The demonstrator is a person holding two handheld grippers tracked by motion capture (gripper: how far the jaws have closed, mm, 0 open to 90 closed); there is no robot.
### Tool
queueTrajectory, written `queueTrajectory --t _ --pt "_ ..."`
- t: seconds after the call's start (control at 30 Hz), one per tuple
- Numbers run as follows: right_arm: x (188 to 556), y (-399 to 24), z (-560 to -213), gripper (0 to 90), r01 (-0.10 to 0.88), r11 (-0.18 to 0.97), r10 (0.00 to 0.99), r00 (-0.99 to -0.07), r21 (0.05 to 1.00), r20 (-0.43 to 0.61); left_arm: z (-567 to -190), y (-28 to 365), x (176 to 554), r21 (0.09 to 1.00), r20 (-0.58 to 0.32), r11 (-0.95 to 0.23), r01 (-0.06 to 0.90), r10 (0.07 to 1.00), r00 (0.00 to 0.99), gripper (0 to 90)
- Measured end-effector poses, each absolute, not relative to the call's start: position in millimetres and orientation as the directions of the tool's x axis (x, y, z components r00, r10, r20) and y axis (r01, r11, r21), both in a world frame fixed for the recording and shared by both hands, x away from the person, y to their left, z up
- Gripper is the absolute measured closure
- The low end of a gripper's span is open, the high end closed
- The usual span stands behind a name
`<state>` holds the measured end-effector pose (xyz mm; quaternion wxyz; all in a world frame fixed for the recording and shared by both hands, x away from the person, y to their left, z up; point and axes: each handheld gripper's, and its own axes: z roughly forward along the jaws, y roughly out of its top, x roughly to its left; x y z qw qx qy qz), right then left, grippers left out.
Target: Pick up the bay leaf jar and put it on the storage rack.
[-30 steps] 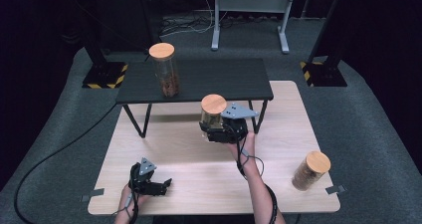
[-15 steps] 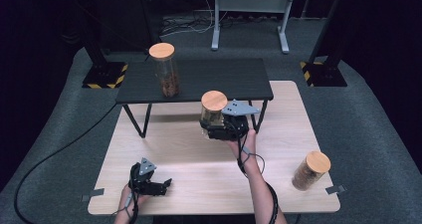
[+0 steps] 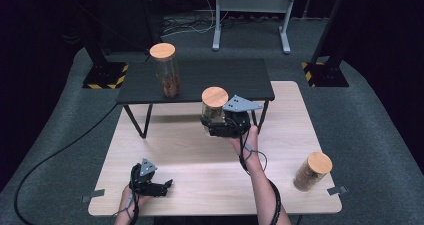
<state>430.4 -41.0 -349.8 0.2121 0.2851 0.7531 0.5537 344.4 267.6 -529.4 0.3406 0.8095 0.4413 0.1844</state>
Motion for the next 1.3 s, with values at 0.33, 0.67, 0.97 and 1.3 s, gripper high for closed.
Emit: queueTrajectory --t 0.33,0.67,0.97,1.3 --pt "430 -43 -341 25.0 0.183 0.222 0.659 -0.752 0.958 -0.009 -529 268 344 0.714 -0.002 -0.38 0.588 0.839 0.544 2.5" --pt "431 -43 -329 25.0 0.176 0.222 0.654 -0.756 0.959 -0.013 -529 268 344 0.714 -0.002 -0.38 0.587 0.838 0.545 2.5" --pt "431 -43 -318 25.0 0.167 0.227 0.653 -0.757 0.96 -0.023 -529 268 344 0.715 -0.002 -0.38 0.587 0.838 0.545 2.5" --pt "432 -43 -306 25.0 0.159 0.227 0.65 -0.76 0.961 -0.028 -529 268 344 0.715 -0.002 -0.381 0.586 0.837 0.546 2.5"
